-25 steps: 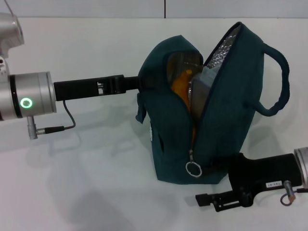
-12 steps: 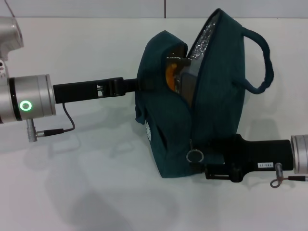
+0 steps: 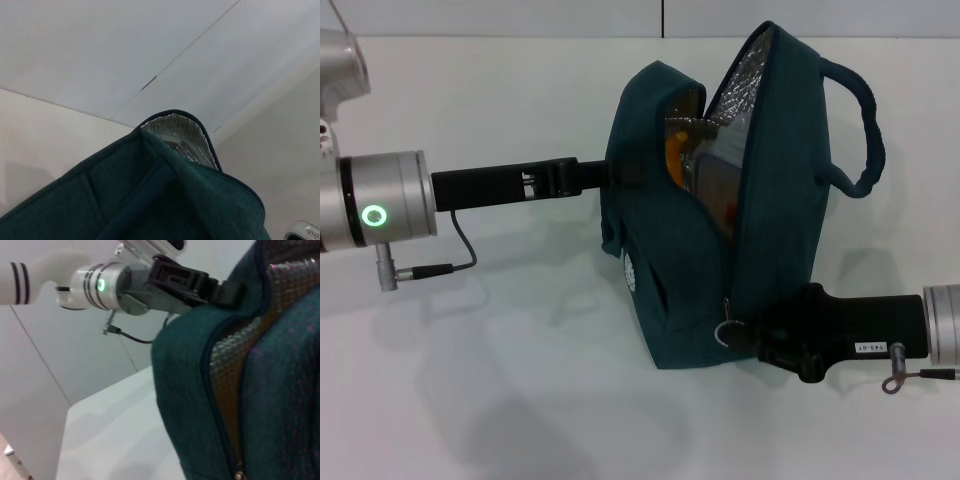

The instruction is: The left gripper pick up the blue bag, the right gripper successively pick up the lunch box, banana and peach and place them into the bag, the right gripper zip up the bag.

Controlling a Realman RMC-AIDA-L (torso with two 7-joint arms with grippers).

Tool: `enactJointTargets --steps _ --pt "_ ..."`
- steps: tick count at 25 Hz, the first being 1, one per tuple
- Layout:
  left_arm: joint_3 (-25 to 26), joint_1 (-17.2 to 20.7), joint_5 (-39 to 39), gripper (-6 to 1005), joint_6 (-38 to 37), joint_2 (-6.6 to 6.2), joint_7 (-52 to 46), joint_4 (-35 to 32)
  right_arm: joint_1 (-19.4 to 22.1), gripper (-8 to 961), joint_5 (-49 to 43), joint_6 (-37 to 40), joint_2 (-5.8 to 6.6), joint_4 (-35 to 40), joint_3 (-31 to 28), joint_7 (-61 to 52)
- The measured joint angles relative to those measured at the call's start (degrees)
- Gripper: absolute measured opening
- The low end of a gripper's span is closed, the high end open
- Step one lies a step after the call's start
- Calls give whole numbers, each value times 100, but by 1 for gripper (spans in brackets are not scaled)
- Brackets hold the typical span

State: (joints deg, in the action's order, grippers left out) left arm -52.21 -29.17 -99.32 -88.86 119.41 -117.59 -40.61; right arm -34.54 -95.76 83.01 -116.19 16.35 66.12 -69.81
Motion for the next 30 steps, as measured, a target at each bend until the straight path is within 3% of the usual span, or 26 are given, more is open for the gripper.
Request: enactJointTargets --steps 7,14,19,28,30 --pt "17 11 0 81 0 -12 0 -15 77 56 10 -108 6 20 -44 7" --pt "18 45 1 82 1 -24 34 -15 540 14 564 62 52 324 -61 294" --pt "1 6 1 82 -53 -24 153 -11 852 14 1179 785 41 594 -66 933" --pt "9 -24 48 83 -79 11 524 18 661 15 1266 1174 23 598 63 1355" --pt "8 -8 192 137 -79 11 723 112 567 15 1243 1108 35 567 238 1328"
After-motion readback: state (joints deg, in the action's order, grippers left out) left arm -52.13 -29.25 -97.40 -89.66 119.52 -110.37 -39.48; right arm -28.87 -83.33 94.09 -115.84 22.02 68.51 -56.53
